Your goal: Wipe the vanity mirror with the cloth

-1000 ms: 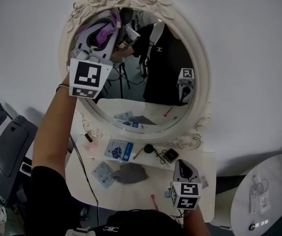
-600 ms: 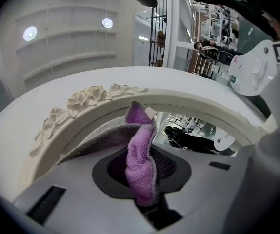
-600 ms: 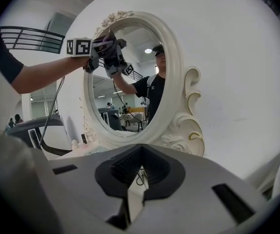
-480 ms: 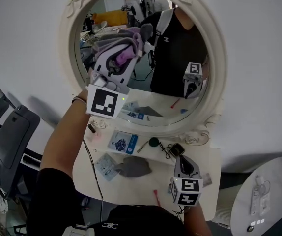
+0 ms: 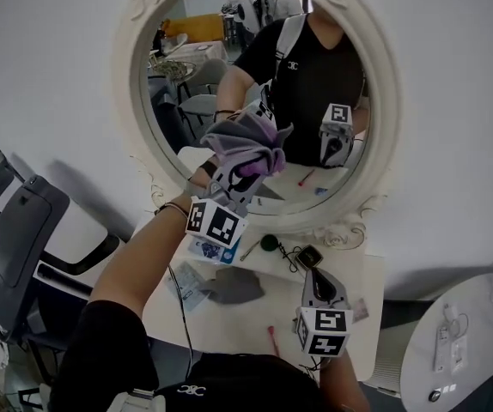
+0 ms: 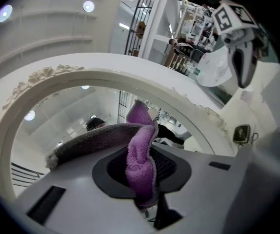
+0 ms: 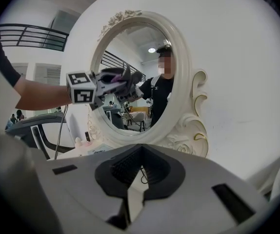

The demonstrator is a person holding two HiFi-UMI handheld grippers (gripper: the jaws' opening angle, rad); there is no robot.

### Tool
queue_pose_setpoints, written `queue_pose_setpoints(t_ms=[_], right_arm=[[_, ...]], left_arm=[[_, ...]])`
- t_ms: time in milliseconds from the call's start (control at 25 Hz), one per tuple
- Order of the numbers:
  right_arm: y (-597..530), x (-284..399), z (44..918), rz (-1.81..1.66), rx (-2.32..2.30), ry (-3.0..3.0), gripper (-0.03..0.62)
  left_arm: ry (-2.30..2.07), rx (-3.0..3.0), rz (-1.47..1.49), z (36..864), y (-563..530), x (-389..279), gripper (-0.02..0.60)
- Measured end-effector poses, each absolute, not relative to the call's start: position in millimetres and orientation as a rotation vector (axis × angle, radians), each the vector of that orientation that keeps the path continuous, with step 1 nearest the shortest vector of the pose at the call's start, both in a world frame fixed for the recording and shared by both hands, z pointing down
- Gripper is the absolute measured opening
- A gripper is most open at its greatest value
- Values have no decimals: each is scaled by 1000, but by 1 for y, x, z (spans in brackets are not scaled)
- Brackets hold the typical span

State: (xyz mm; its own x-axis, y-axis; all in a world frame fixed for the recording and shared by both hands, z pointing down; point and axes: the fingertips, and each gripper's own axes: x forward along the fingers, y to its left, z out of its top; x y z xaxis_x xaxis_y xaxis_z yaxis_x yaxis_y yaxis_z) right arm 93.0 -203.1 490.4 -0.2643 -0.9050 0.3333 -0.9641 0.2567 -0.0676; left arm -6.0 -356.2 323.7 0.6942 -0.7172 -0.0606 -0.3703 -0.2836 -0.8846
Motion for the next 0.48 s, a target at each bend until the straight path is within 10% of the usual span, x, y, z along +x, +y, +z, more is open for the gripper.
queue_pose_setpoints(t_ms=[480], right_arm=[[-178,97,471,310,1794,-2296,5]], left_arm=[[764,-1945,-836,467,-354,-8,71]])
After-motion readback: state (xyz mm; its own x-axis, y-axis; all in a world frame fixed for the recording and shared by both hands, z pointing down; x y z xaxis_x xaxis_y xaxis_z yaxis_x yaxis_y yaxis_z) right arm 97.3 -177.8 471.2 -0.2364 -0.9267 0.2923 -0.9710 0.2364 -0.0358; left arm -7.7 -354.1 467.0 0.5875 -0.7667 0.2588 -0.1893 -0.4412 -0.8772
